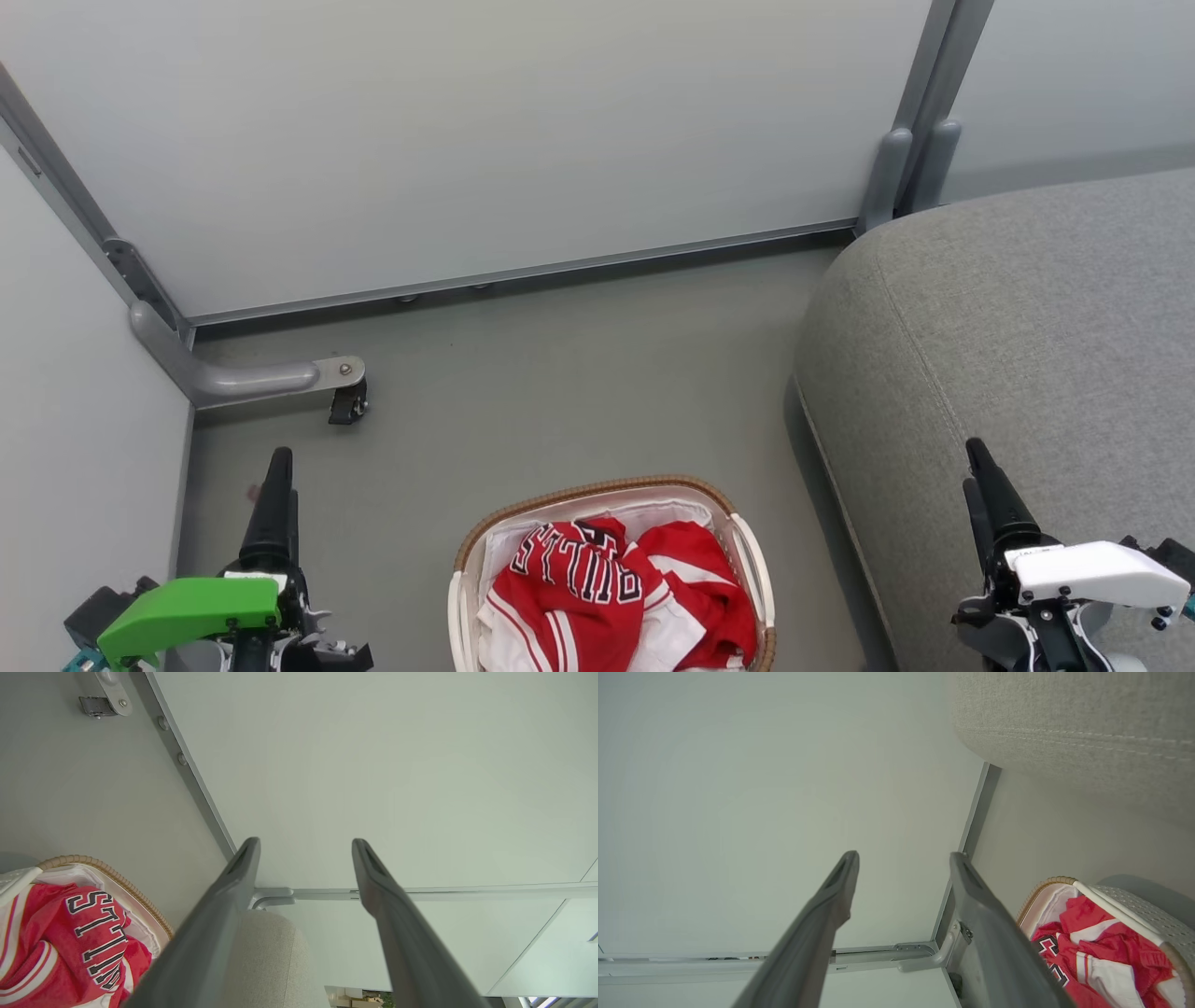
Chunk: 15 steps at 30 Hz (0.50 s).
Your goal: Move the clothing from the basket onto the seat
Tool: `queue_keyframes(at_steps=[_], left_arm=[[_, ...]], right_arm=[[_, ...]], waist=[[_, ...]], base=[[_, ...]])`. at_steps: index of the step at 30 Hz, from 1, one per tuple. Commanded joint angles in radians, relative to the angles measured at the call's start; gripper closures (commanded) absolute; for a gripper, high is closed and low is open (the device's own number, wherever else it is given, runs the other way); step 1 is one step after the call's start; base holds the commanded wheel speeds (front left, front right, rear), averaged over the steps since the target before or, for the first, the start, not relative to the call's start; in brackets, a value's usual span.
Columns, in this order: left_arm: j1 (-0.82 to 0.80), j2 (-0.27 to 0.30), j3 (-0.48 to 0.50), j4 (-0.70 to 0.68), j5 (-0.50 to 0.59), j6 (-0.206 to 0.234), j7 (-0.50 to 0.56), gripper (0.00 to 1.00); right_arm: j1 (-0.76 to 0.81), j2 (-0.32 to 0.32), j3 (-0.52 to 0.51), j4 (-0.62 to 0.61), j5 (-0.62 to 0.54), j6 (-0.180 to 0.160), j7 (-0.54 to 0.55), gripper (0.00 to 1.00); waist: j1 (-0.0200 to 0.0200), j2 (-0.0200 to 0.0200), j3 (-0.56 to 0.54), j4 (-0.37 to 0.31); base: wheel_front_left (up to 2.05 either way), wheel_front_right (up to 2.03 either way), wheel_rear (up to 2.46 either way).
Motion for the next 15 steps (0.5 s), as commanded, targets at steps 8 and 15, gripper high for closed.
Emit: queue_keyframes(at_steps=[8, 15], left_arm=[[-0.017, 0.007, -0.025, -0.054, 0.184, -0.002, -0.044, 0.00], [-0.019, 0.008, -0.031, -0.066, 0.330, -0.002, -0.070, 0.00]], right_arm=[[-0.013, -0.010, 0.007, -0.058, -0.224, 0.000, -0.045, 0.00], [-0.014, -0.011, 0.031, -0.091, -0.435, 0.000, -0.071, 0.00]], waist=[[0.0000, 0.0000, 0.000, 0.002], [0.0000, 0.0000, 0.002, 0.003]], base=[[0.00, 0.00, 0.00], [0.00, 0.00, 0.00]])
